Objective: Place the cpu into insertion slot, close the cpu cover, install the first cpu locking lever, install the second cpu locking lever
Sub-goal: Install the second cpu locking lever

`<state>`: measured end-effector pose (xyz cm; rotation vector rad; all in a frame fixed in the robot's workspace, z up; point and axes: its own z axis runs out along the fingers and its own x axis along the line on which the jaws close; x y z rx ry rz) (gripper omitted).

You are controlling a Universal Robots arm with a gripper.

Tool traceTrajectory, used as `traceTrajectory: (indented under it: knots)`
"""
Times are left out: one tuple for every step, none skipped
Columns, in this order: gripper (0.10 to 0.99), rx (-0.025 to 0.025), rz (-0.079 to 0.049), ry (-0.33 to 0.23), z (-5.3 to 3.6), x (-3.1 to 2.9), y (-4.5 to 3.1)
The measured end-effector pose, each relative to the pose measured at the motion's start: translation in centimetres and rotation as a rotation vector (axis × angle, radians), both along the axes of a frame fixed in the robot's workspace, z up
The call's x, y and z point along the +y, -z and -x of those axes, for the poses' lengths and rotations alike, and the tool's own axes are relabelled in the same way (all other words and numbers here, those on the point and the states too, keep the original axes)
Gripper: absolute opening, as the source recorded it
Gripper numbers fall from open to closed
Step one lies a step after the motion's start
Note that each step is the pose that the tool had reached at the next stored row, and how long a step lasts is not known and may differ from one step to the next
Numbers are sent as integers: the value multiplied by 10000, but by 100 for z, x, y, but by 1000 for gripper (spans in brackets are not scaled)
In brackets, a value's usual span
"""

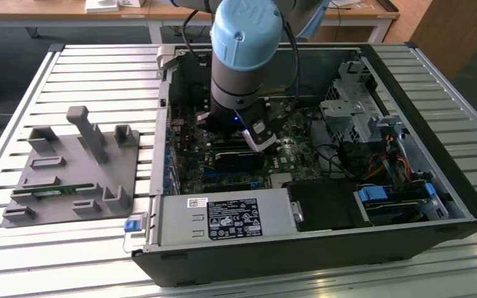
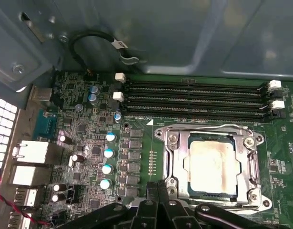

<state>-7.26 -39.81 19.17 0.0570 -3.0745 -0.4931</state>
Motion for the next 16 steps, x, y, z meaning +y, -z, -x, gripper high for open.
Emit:
traceTrajectory:
  knots:
    - [106,-1,-1,0,0,0,-29]
    - [106,1,1,0,0,0,-68]
    - [106,1,1,0,0,0,-102]
    - [106,-1,-2,0,0,1,-131]
    - [106,1,0,0,0,0,-158]
    - [106,1,1,0,0,1,-182]
    - [106,0,0,-1,0,1,-205]
    - [106,1,0,-1,0,2,-227]
    - [106,1,0,0,0,2,-248]
    - [106,0,0,0,0,3,-267]
    - [106,1,1,-1,0,3,-288]
    - [106,0,0,0,0,4,-311]
    - [106,0,0,0,0,5,-331]
    - [106,1,1,0,0,6,-345]
    - [106,0,-1,1,0,6,-349]
    - [106,-1,-3,0,0,6,-349]
